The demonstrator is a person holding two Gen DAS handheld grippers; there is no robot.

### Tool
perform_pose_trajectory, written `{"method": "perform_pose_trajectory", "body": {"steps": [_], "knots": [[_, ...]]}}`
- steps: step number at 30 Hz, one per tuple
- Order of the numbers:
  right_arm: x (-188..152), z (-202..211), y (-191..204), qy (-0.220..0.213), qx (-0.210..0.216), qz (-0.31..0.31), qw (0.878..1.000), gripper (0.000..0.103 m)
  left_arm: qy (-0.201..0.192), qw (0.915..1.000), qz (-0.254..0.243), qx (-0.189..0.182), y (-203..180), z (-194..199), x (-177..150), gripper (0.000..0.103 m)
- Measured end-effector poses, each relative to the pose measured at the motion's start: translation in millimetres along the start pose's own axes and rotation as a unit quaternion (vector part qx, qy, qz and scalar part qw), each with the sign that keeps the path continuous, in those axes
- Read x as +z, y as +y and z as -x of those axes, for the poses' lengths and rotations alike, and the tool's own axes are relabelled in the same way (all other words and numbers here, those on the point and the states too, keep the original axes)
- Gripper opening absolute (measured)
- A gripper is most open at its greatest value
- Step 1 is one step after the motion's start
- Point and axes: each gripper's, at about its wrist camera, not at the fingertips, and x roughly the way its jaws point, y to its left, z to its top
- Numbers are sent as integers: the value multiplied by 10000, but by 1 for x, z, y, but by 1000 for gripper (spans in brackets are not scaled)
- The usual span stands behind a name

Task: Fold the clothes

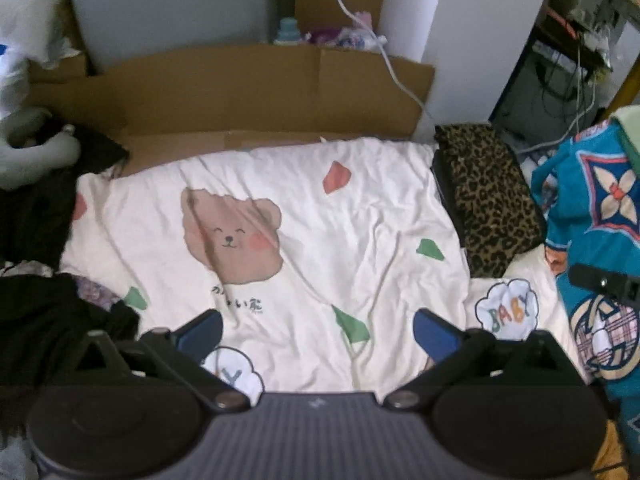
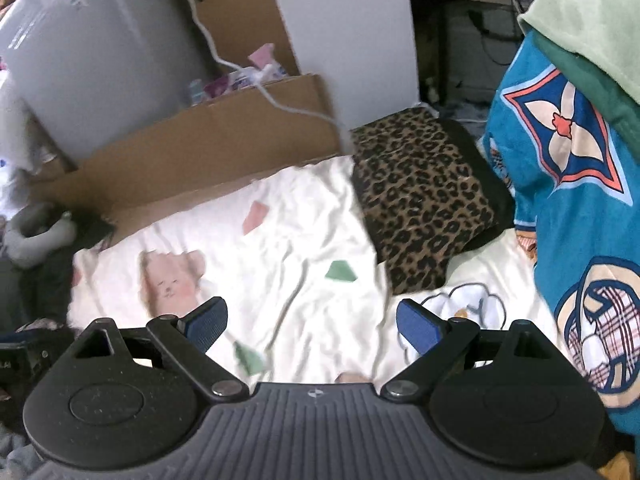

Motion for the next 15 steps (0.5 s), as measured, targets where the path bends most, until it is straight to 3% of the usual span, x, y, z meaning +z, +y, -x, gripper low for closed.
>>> {"method": "perform_pose_trajectory", "body": {"steps": [5, 8, 11, 15], "knots": [[8, 38, 18, 258, 282, -54, 9993, 96, -185, 9994, 140, -267, 12, 36, 0, 103], [9, 59, 35, 316, 412, 31, 9986, 101, -341, 9986, 349, -204, 21, 53, -3, 103], [7, 82, 49, 116, 407, 52, 9991, 101, -592, 9970, 482, -132, 28, 74, -8, 103], [3, 111, 70, -188, 373, 120, 9991, 101, -842, 9961, 270, 76, 25, 100, -16, 102]]}}
